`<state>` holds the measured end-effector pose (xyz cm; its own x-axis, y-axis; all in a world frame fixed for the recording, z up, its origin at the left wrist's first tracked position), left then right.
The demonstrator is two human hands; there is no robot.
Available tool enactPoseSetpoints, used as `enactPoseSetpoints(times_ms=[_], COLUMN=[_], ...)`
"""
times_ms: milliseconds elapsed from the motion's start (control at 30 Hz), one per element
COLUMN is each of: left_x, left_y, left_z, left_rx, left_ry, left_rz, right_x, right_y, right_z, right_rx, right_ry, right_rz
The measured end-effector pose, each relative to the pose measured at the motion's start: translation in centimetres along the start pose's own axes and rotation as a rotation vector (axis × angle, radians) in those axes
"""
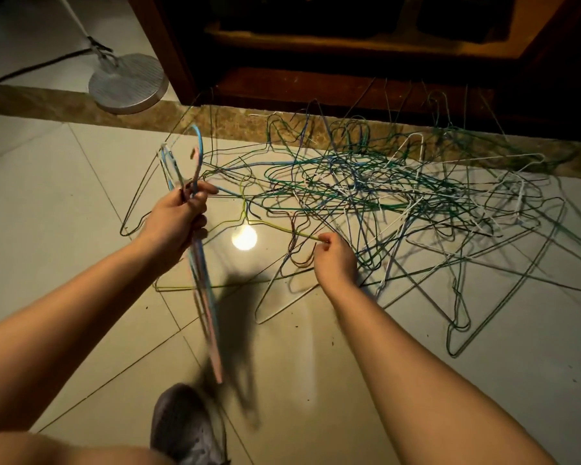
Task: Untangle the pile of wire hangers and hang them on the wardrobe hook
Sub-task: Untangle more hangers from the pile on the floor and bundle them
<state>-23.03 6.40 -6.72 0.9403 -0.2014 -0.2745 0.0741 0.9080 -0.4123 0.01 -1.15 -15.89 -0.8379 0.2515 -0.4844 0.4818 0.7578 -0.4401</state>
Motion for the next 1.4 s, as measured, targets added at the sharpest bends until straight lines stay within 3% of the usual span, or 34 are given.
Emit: enactPoseSetpoints(times_ms=[133, 233, 333, 467, 733, 1033, 1200, 1400], left_x=[-1.9, -2.6, -3.6, -5.4, -9.8, -11.3, -12.4, -13.9], left_y=[0.0, -0.5, -0.9, -1.2, -2.1, -1.2, -0.9, -1.2], left_z=[-3.5, -4.9, -5.8, -6.5, -6.2, -6.8, -6.7, -6.6], left_rx=[-0.044, -0.027, -0.032, -0.042, 0.036, 0.06, 0.094, 0.15], left_ry=[0.186, 0.279, 0.292, 0.233, 0.185, 0.14, 0.204, 0.196], left_rz=[0.084, 0.115, 0.119, 0.09, 0.146, 0.182, 0.17, 0.178], right_x=[1.5, 5.8, 10.1, 13.2, 14.9, 16.3, 16.9, 18.9], right_y=[-1.2, -3.3, -4.1, -3.7, -0.7, 4.7, 4.8, 3.6], right_z=[-2.8, -4.6, -4.0, -1.9, -3.9, -6.8, -7.3, -7.7], right_rx=[-0.317, -0.503, -0.464, -0.39, -0.323, -0.134, -0.126, -0.132], right_ry=[-0.177, -0.276, -0.41, -0.544, -0.423, -0.183, -0.297, -0.447], right_rz=[-0.054, -0.296, -0.493, -0.611, -0.371, -0.309, -0.181, -0.298])
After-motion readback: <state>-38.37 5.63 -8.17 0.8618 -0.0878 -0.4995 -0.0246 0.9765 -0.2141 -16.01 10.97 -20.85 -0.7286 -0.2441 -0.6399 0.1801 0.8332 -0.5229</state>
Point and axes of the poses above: each hand's wrist, its own y-axis towards the middle knuckle, its own x-axis out of the palm, z = x × y, the point moved 7 cm from there along y, towards the middle knuckle, and after that the axes turned 11 degrees about y, right-handed, at the moved point
